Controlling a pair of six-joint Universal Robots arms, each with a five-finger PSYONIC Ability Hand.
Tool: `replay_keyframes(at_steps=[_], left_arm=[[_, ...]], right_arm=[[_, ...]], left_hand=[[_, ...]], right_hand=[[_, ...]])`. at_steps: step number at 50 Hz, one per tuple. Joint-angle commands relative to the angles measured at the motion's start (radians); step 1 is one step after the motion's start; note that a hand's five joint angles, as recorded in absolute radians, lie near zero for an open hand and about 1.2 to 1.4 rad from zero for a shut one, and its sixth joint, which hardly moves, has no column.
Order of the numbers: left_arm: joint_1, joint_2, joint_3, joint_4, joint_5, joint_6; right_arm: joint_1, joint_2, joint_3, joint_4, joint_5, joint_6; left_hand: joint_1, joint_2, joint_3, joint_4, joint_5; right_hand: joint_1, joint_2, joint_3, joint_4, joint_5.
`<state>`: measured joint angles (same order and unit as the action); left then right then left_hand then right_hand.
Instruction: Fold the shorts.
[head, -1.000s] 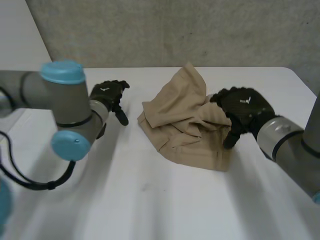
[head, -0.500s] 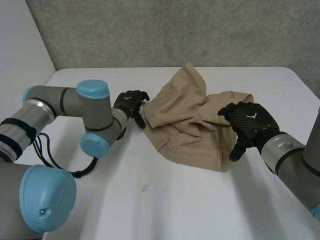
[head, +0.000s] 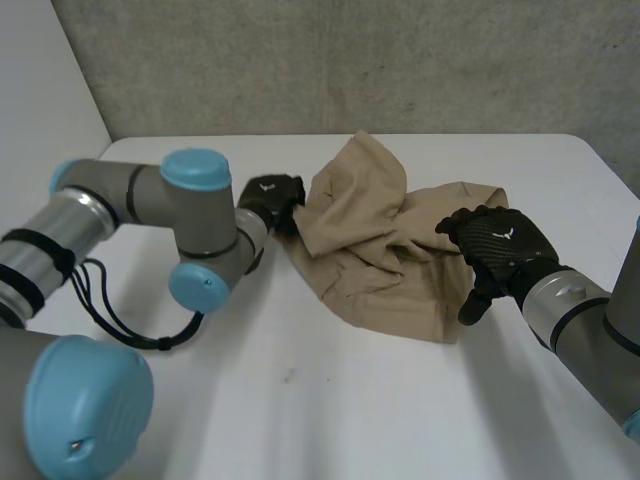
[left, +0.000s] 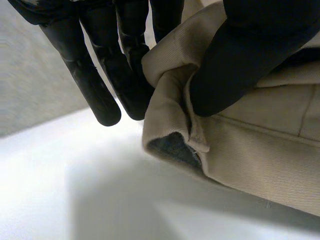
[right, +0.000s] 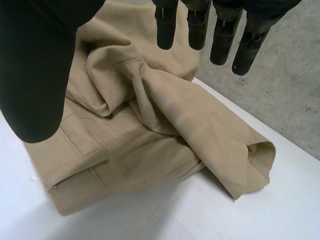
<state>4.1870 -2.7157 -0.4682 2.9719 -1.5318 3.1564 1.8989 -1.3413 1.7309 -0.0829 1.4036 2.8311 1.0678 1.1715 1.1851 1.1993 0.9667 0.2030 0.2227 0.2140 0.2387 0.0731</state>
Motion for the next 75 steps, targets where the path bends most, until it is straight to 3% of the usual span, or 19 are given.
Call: replay_keyframes(at_steps=[1, 12, 16, 22, 27, 31, 35, 42, 43, 45, 50, 53, 58, 65, 71, 75], left_arm=[[0.01, 0.226, -0.168, 0.024, -0.128, 0.001], [0.102, 0.695, -0.555, 0.241, -0.153, 0.004], [0.142, 0.841, -0.607, 0.338, -0.156, 0.007], [0.186, 0.947, -0.583, 0.371, -0.145, 0.007], [0.145, 0.943, -0.555, 0.369, -0.143, 0.007], [0.05, 0.874, -0.555, 0.374, -0.114, 0.007], [-0.098, 0.722, -0.549, 0.369, -0.065, 0.007], [-0.243, 0.532, -0.544, 0.361, -0.031, 0.022], [-0.273, 0.496, -0.54, 0.361, -0.015, 0.04], [-0.295, 0.478, -0.538, 0.361, -0.01, 0.066], [-0.3, 0.488, -0.547, 0.354, -0.04, 0.177], [-0.298, 0.511, -0.556, 0.343, -0.08, 0.204], [-0.246, 0.657, -0.637, 0.311, -0.163, 0.206], [-0.156, 0.836, -0.842, 0.309, -0.18, 0.208], [0.008, 0.912, -0.992, 0.305, -0.182, 0.202], [0.122, 0.909, -1.03, 0.296, -0.179, 0.182]], right_arm=[[0.0, -0.001, 0.006, 0.0, 0.0, 0.001], [0.008, -0.002, 0.018, 0.0, 0.001, 0.001], [0.008, -0.004, 0.019, 0.0, 0.001, 0.001], [0.009, -0.006, 0.021, 0.0, 0.003, 0.002], [0.009, -0.012, 0.022, 0.002, 0.005, 0.004], [0.0, -0.019, 0.021, 0.002, 0.012, 0.004], [-0.001, -0.032, 0.022, 0.002, 0.015, 0.005], [-0.017, -0.048, 0.018, -0.001, 0.017, 0.011], [-0.023, -0.048, 0.018, -0.001, 0.015, 0.011], [-0.037, -0.05, 0.019, -0.003, 0.017, 0.011], [-0.06, -0.052, 0.016, -0.006, 0.015, 0.011], [-0.069, -0.052, 0.013, -0.006, 0.015, 0.011], [-0.07, -0.053, 0.009, -0.005, 0.005, 0.008], [-0.052, -0.056, -0.022, 0.014, -0.026, -0.016], [-0.005, -0.076, -0.089, 0.092, -0.068, -0.007], [0.106, -0.058, -0.238, 0.161, -0.063, 0.078]], left_hand=[[0.328, 0.225, 0.211, 0.197, 0.255], [0.328, 0.225, 0.211, 0.197, 0.255], [0.328, 0.225, 0.211, 0.197, 0.255], [0.328, 0.225, 0.211, 0.197, 0.255], [0.328, 0.225, 0.211, 0.197, 0.255], [0.328, 0.225, 0.211, 0.197, 0.255], [0.328, 0.225, 0.211, 0.197, 0.255], [0.297, 0.193, 0.18, 0.165, 0.223], [-0.096, -0.199, -0.213, -0.227, -0.169], [-0.462, -0.566, -0.58, -0.594, -0.536], [-0.678, -0.781, -0.795, -0.809, -0.751], [-0.681, -0.785, -0.798, -0.813, -0.754], [-0.743, -0.846, -0.86, -0.874, -0.816], [-0.787, -0.89, -0.904, -0.918, -0.86], [-0.775, -0.879, -0.892, -0.907, -0.848], [-0.734, -0.838, -0.851, -0.865, -0.807]], right_hand=[[-0.028, -0.048, -0.039, -0.064, -0.073], [-0.028, -0.048, -0.039, -0.064, -0.073], [-0.028, -0.048, -0.039, -0.064, -0.073], [-0.028, -0.048, -0.039, -0.064, -0.073], [-0.028, -0.048, -0.039, -0.064, -0.073], [-0.028, -0.048, -0.039, -0.064, -0.073], [-0.028, -0.048, -0.039, -0.064, -0.073], [-0.028, -0.048, -0.039, -0.064, -0.073], [-0.028, -0.048, -0.039, -0.064, -0.073], [-0.028, -0.048, -0.039, -0.064, -0.073], [-0.028, -0.048, -0.039, -0.064, -0.073], [-0.028, -0.048, -0.039, -0.064, -0.073], [-0.028, -0.048, -0.039, -0.064, -0.073], [-0.028, -0.048, -0.039, -0.064, -0.073], [-0.028, -0.048, -0.039, -0.064, -0.073], [-0.028, -0.048, -0.039, -0.064, -0.073]])
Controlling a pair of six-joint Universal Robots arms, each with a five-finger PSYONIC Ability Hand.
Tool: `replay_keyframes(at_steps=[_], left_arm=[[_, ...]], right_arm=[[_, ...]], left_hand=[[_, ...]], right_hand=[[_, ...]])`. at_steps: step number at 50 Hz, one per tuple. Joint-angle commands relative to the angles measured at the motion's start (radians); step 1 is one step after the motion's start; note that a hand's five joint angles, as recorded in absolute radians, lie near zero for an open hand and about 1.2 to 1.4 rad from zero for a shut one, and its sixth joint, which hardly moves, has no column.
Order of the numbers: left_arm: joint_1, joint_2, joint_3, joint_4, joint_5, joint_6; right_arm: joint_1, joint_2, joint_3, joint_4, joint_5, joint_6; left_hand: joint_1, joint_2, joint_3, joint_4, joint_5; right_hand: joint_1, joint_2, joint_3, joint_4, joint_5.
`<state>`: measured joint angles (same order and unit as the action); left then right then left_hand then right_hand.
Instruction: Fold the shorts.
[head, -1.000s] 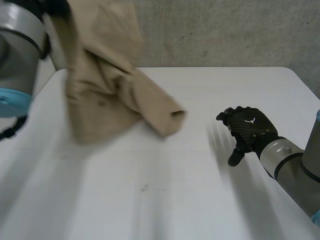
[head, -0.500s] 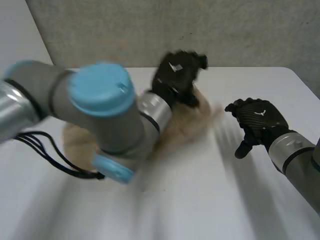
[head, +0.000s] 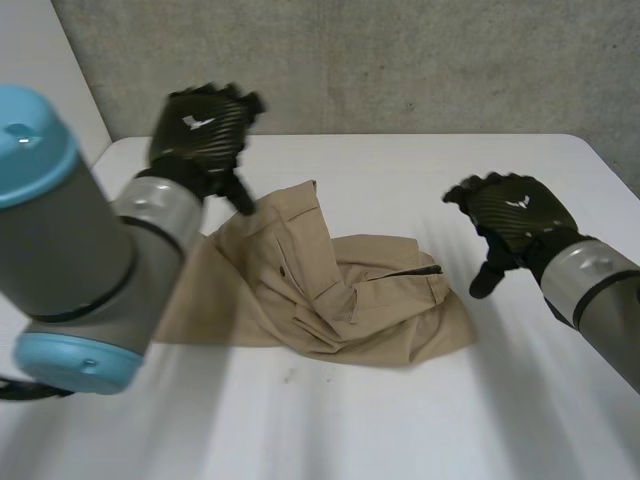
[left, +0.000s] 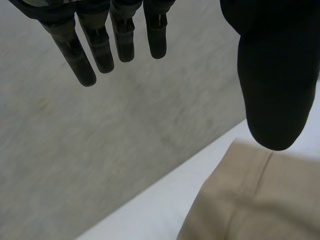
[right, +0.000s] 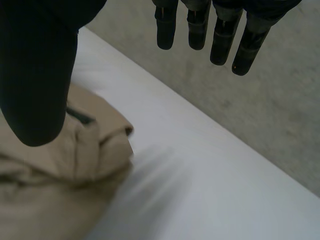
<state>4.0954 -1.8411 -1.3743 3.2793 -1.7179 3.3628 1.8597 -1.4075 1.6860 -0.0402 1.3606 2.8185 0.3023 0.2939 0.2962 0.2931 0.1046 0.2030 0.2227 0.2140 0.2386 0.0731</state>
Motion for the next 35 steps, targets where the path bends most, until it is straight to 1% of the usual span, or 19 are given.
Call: replay_keyframes(at_steps=[1, 2, 5, 6, 8, 10, 11, 12, 15, 16, 17, 19, 20, 21, 24, 28, 32, 35], left_arm=[[0.23, 0.034, -0.13, -0.015, 0.008, -0.031], [0.265, 0.031, -0.138, -0.023, 0.009, -0.042], [0.318, 0.022, -0.14, -0.027, 0.011, -0.057], [0.354, 0.014, -0.137, -0.027, 0.012, -0.065], [0.394, 0.0, -0.131, -0.024, 0.018, -0.068], [0.436, -0.035, -0.114, -0.023, 0.027, -0.069], [0.444, -0.05, -0.102, -0.023, 0.032, -0.071], [0.451, -0.067, -0.089, -0.023, 0.04, -0.071], [0.462, -0.148, -0.034, -0.032, 0.095, -0.071], [0.464, -0.17, -0.02, -0.035, 0.11, -0.071], [0.468, -0.211, 0.007, -0.05, 0.141, -0.071], [0.471, -0.246, 0.036, -0.072, 0.162, -0.072], [0.473, -0.263, 0.052, -0.084, 0.169, -0.072], [0.473, -0.292, 0.079, -0.107, 0.178, -0.072], [0.473, -0.332, 0.116, -0.136, 0.179, -0.071], [0.473, -0.395, 0.164, -0.179, 0.182, -0.071], [0.462, -0.452, 0.185, -0.228, 0.184, -0.065], [0.454, -0.474, 0.201, -0.25, 0.184, -0.066]], right_arm=[[0.159, 0.021, -0.222, 0.126, -0.018, 0.105], [0.176, 0.037, -0.251, 0.135, -0.017, 0.119], [0.236, 0.123, -0.399, 0.18, 0.005, 0.163], [0.249, 0.143, -0.437, 0.193, 0.011, 0.171], [0.291, 0.214, -0.562, 0.232, 0.041, 0.194], [0.318, 0.267, -0.647, 0.247, 0.064, 0.206], [0.332, 0.297, -0.688, 0.253, 0.075, 0.211], [0.361, 0.358, -0.771, 0.263, 0.095, 0.219], [0.4, 0.445, -0.879, 0.263, 0.12, 0.217], [0.417, 0.5, -0.944, 0.263, 0.132, 0.216], [0.42, 0.525, -0.974, 0.263, 0.135, 0.216], [0.424, 0.58, -1.029, 0.263, 0.141, 0.216], [0.433, 0.638, -1.081, 0.263, 0.146, 0.21], [0.435, 0.666, -1.106, 0.263, 0.149, 0.206], [0.444, 0.772, -1.196, 0.267, 0.158, 0.202], [0.449, 0.87, -1.276, 0.278, 0.169, 0.191], [0.449, 0.935, -1.319, 0.278, 0.196, 0.145], [0.449, 0.958, -1.332, 0.278, 0.21, 0.107]], left_hand=[[0.04, 0.049, 0.046, 0.05, 0.063], [0.046, 0.055, 0.052, 0.055, 0.069], [0.055, 0.063, 0.061, 0.064, 0.078], [0.055, 0.063, 0.061, 0.064, 0.078], [0.055, 0.063, 0.061, 0.064, 0.078], [0.055, 0.063, 0.061, 0.064, 0.078], [0.055, 0.063, 0.061, 0.064, 0.078], [0.055, 0.063, 0.061, 0.064, 0.078], [0.055, 0.063, 0.061, 0.064, 0.078], [0.055, 0.063, 0.061, 0.064, 0.078], [0.058, 0.066, 0.064, 0.067, 0.081], [0.058, 0.066, 0.064, 0.067, 0.081], [0.058, 0.066, 0.064, 0.067, 0.081], [0.055, 0.063, 0.061, 0.064, 0.078], [0.055, 0.063, 0.061, 0.064, 0.078], [0.055, 0.063, 0.061, 0.064, 0.078], [0.078, 0.087, 0.085, 0.088, 0.102], [0.228, 0.236, 0.234, 0.237, 0.251]], right_hand=[[-0.028, -0.048, -0.039, -0.064, -0.073], [-0.028, -0.048, -0.039, -0.064, -0.073], [-0.028, -0.048, -0.039, -0.064, -0.073], [-0.028, -0.048, -0.039, -0.064, -0.073], [-0.028, -0.048, -0.039, -0.064, -0.073], [-0.028, -0.048, -0.039, -0.064, -0.073], [-0.028, -0.048, -0.039, -0.064, -0.073], [-0.028, -0.048, -0.039, -0.064, -0.073], [-0.028, -0.048, -0.039, -0.064, -0.073], [-0.028, -0.048, -0.039, -0.064, -0.073], [-0.028, -0.048, -0.039, -0.064, -0.073], [-0.028, -0.048, -0.039, -0.064, -0.073], [-0.028, -0.048, -0.039, -0.064, -0.073], [-0.028, -0.048, -0.039, -0.064, -0.073], [-0.028, -0.048, -0.039, -0.064, -0.073], [-0.028, -0.048, -0.039, -0.064, -0.073], [-0.028, -0.048, -0.039, -0.064, -0.073], [-0.028, -0.048, -0.039, -0.064, -0.073]])
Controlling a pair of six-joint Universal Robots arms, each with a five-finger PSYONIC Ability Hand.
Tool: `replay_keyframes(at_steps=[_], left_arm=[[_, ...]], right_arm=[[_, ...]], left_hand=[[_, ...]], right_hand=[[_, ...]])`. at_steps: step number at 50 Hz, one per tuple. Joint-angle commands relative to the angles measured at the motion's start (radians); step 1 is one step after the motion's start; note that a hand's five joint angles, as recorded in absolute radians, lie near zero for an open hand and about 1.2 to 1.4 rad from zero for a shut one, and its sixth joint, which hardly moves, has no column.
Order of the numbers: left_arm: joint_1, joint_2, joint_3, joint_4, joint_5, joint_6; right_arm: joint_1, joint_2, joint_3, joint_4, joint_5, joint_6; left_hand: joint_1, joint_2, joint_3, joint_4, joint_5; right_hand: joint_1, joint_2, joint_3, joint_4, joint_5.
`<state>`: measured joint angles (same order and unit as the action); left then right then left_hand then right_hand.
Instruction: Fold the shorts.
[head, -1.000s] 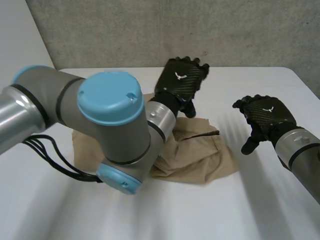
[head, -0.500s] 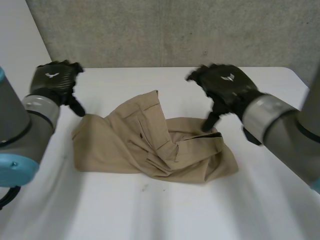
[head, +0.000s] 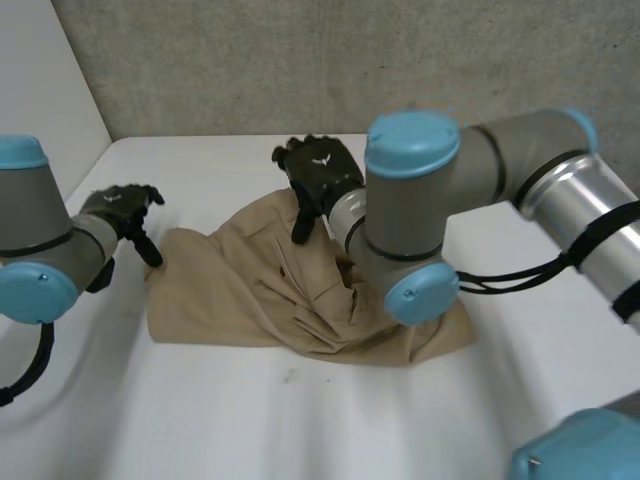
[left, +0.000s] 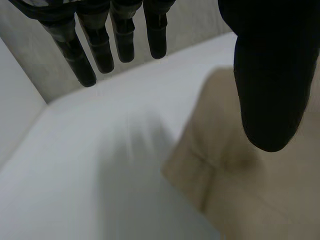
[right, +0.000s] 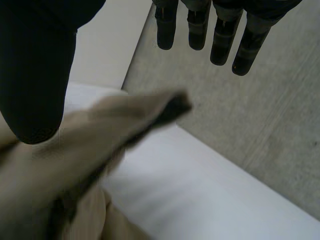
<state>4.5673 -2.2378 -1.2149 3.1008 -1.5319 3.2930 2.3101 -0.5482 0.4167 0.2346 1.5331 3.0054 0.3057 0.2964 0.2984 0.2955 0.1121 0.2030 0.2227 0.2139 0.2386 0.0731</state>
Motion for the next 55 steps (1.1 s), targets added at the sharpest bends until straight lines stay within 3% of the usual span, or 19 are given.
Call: replay_keyframes(at_steps=[1, 3, 6, 7, 15, 21, 32, 39, 46, 55], left_arm=[[-0.017, -0.077, 0.046, -0.074, -0.005, 0.004], [-0.017, -0.077, 0.046, -0.074, -0.008, 0.004], [-0.022, -0.071, 0.046, -0.07, -0.008, 0.004], [-0.025, -0.068, 0.048, -0.068, -0.007, 0.004], [-0.076, 0.023, 0.132, -0.047, -0.013, 0.007], [-0.113, 0.242, 0.115, 0.064, -0.042, -0.006], [-0.156, 0.728, -0.096, 0.196, -0.042, -0.004], [-0.159, 0.917, -0.169, 0.187, -0.039, -0.004], [-0.162, 1.02, -0.161, 0.118, -0.034, -0.006], [-0.169, 0.936, -0.153, 0.059, -0.03, -0.004]], right_arm=[[-0.001, 0.111, -0.064, 0.003, 0.041, -0.106], [-0.001, 0.119, -0.065, 0.003, 0.041, -0.12], [-0.001, 0.117, -0.069, 0.003, 0.035, -0.126], [-0.001, 0.108, -0.078, -0.001, 0.035, -0.125], [-0.038, -0.06, -0.142, -0.044, 0.036, -0.135], [-0.07, -0.261, -0.098, -0.066, 0.029, -0.138], [-0.198, -0.65, 0.261, -0.064, -0.057, -0.157], [-0.241, -0.857, 0.453, -0.049, -0.105, -0.16], [-0.327, -1.024, 0.553, -0.029, -0.139, -0.157], [-0.348, -1.026, 0.616, 0.046, -0.197, -0.16]], left_hand=[[0.385, 0.394, 0.392, 0.395, 0.404], [0.626, 0.635, 0.633, 0.636, 0.645], [1.088, 1.098, 1.096, 1.099, 1.107], [1.091, 1.1, 1.098, 1.101, 1.11], [1.091, 1.1, 1.098, 1.101, 1.11], [1.091, 1.1, 1.098, 1.101, 1.11], [1.091, 1.1, 1.098, 1.101, 1.11], [1.091, 1.1, 1.098, 1.101, 1.11], [1.091, 1.1, 1.098, 1.101, 1.11], [1.091, 1.1, 1.098, 1.101, 1.11]], right_hand=[[-0.023, -0.042, -0.033, -0.058, -0.067], [0.277, 0.257, 0.266, 0.241, 0.232], [1.083, 1.064, 1.072, 1.048, 1.039], [1.192, 1.172, 1.181, 1.157, 1.148], [1.193, 1.174, 1.182, 1.158, 1.149], [1.193, 1.174, 1.182, 1.158, 1.149], [1.193, 1.174, 1.182, 1.158, 1.149], [1.193, 1.174, 1.182, 1.158, 1.149], [1.193, 1.174, 1.182, 1.158, 1.149], [1.193, 1.174, 1.182, 1.158, 1.149]])
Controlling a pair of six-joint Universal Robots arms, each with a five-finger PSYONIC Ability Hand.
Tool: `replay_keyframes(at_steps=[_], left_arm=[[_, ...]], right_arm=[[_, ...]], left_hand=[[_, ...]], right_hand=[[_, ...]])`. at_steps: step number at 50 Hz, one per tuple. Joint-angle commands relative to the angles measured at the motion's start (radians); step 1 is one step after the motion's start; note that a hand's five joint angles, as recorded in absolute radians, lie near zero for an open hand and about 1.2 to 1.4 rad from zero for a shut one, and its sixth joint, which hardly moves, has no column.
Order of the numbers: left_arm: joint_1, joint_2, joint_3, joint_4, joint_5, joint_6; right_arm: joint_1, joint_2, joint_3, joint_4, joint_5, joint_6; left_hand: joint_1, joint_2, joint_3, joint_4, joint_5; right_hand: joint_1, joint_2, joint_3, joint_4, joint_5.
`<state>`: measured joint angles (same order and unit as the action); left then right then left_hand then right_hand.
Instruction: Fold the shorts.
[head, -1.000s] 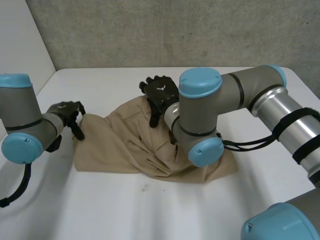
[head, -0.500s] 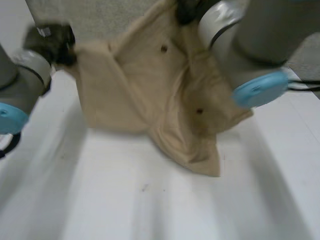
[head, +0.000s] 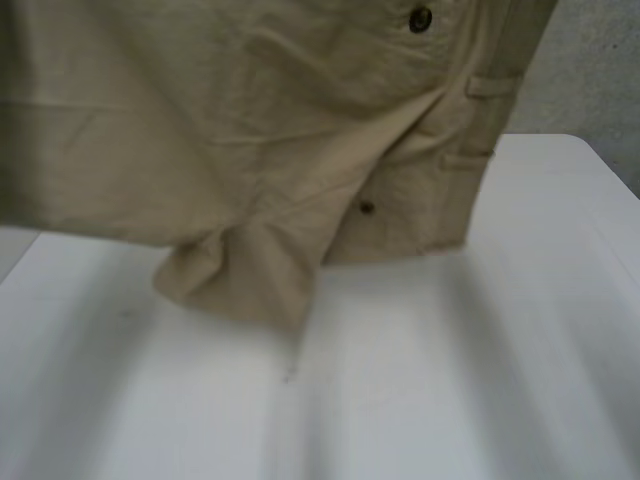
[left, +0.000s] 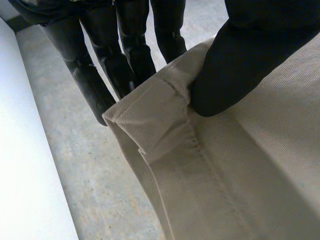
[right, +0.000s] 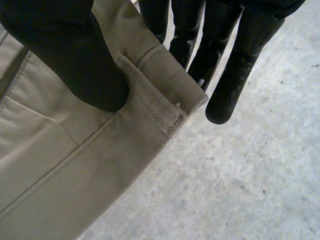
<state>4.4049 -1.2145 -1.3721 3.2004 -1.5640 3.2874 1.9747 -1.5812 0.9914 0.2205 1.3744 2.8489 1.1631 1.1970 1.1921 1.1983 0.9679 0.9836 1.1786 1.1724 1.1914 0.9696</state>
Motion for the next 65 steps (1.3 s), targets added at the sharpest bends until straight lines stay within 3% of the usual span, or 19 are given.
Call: replay_keyframes(at_steps=[1, 9, 17, 20, 24, 25, 29, 43, 47, 52, 58, 65], left_arm=[[-0.007, -0.109, 0.004, -0.045, 0.002, 0.001], [-0.039, -0.419, 0.045, -0.05, -0.004, 0.011], [-0.051, -0.773, 0.374, -0.005, -0.01, 0.08], [-0.061, -0.792, 0.464, 0.048, -0.022, 0.107], [-0.074, -0.781, 0.525, 0.223, -0.051, 0.13], [-0.079, -0.758, 0.522, 0.31, -0.067, 0.132], [-0.105, -0.675, 0.476, 0.424, -0.077, 0.135], [-0.122, -0.576, -0.013, 0.421, -0.08, 0.129], [-0.122, -0.588, -0.154, 0.404, -0.085, 0.13], [-0.131, -0.621, -0.295, 0.328, -0.108, 0.138], [-0.191, -0.642, -0.366, 0.21, -0.136, 0.141], [-0.197, -0.599, -0.447, 0.049, -0.145, 0.152]], right_arm=[[-0.013, 0.013, 0.05, 0.065, -0.041, -0.003], [-0.008, 0.239, 0.082, 0.056, -0.028, -0.045], [0.0, 0.529, -0.164, -0.128, 0.07, -0.059], [0.0, 0.558, -0.223, -0.298, 0.092, -0.048], [-0.005, 0.546, -0.224, -0.541, 0.103, -0.02], [-0.004, 0.543, -0.221, -0.576, 0.104, -0.013], [-0.004, 0.497, -0.179, -0.693, 0.11, 0.02], [-0.013, 0.44, 0.107, -0.527, 0.084, -0.003], [-0.013, 0.49, 0.24, -0.469, 0.022, -0.048], [-0.013, 0.544, 0.354, -0.412, -0.049, -0.175], [-0.014, 0.532, 0.447, -0.269, -0.048, -0.289], [-0.02, 0.472, 0.504, -0.063, -0.055, -0.329]], left_hand=[[0.233, 0.199, 0.204, 0.198, 0.254], [0.233, 0.199, 0.204, 0.198, 0.254], [0.233, 0.199, 0.204, 0.198, 0.254], [0.233, 0.199, 0.204, 0.198, 0.254], [0.233, 0.199, 0.204, 0.198, 0.254], [0.233, 0.199, 0.204, 0.198, 0.254], [0.233, 0.199, 0.204, 0.198, 0.254], [0.233, 0.199, 0.204, 0.198, 0.254], [0.233, 0.199, 0.204, 0.198, 0.254], [0.233, 0.199, 0.204, 0.198, 0.254], [0.233, 0.199, 0.204, 0.198, 0.254], [0.233, 0.199, 0.204, 0.198, 0.254]], right_hand=[[0.413, 0.218, 0.224, 0.205, 0.252], [0.413, 0.218, 0.224, 0.205, 0.252], [0.413, 0.218, 0.224, 0.205, 0.252], [0.413, 0.218, 0.224, 0.205, 0.252], [0.413, 0.218, 0.224, 0.205, 0.252], [0.413, 0.218, 0.224, 0.205, 0.252], [0.413, 0.218, 0.224, 0.205, 0.252], [0.413, 0.218, 0.224, 0.205, 0.252], [0.413, 0.218, 0.224, 0.205, 0.252], [0.413, 0.218, 0.224, 0.205, 0.252], [0.413, 0.218, 0.224, 0.205, 0.252], [0.413, 0.218, 0.224, 0.205, 0.252]])
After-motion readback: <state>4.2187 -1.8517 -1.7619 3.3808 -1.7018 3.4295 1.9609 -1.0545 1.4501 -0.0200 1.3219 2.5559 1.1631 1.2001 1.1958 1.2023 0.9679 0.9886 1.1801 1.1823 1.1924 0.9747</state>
